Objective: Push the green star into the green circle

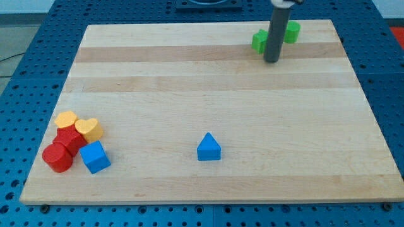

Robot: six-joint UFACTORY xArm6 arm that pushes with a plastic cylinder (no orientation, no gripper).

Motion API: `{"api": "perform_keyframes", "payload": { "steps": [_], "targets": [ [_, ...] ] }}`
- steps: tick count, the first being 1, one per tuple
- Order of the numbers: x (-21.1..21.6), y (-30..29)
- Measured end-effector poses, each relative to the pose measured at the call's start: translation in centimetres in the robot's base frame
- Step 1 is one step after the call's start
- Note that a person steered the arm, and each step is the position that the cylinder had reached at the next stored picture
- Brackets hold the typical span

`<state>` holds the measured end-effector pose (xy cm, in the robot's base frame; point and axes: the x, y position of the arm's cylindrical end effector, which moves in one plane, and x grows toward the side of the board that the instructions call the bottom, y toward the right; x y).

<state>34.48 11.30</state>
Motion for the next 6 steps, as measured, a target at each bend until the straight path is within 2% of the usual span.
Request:
{"api": "perform_keyframes", "payload": {
  "steps": [1,2,3,4,6],
  "targets": [
    [-1.0,-5.0],
    [-4.5,-4.6],
    [-6.6,-0.9],
    [-5.9,2.5],
    [-5.7,2.7]
  ]
}}
